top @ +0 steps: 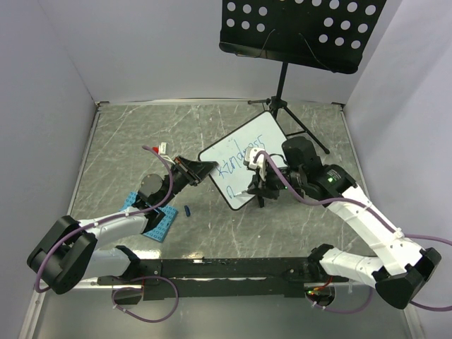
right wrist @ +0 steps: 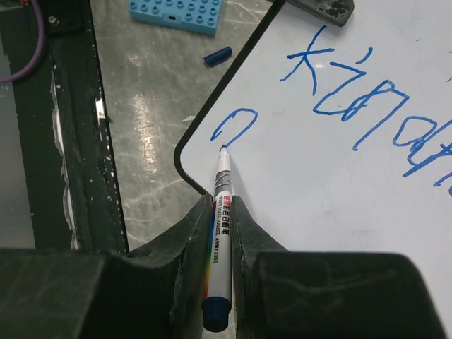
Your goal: Write a sentence on the whiteboard
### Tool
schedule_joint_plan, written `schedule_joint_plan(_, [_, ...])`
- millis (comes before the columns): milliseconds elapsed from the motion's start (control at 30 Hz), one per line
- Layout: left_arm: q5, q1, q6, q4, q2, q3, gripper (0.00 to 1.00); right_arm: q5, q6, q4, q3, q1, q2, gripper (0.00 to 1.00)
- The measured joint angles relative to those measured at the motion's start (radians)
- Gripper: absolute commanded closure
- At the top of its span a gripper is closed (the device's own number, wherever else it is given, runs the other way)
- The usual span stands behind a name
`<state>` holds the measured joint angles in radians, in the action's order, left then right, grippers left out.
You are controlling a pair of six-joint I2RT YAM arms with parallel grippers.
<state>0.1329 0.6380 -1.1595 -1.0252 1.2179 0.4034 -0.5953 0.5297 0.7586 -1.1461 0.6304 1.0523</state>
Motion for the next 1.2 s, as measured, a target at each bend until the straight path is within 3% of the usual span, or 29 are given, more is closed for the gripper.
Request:
schedule_joint_plan(633, [0.001,-0.001,0.012,-0.001,0.0,-0.005,0.99,0.027,-0.053,-0.087,-0.021,-0.042,0.033,1.0])
schedule_joint_plan(1200, [0.011,-0.008,0.01,-0.006,-0.004,-0.006,0.99,0.0,0.005,0.002,0.014,-0.059,-0.023,1.0])
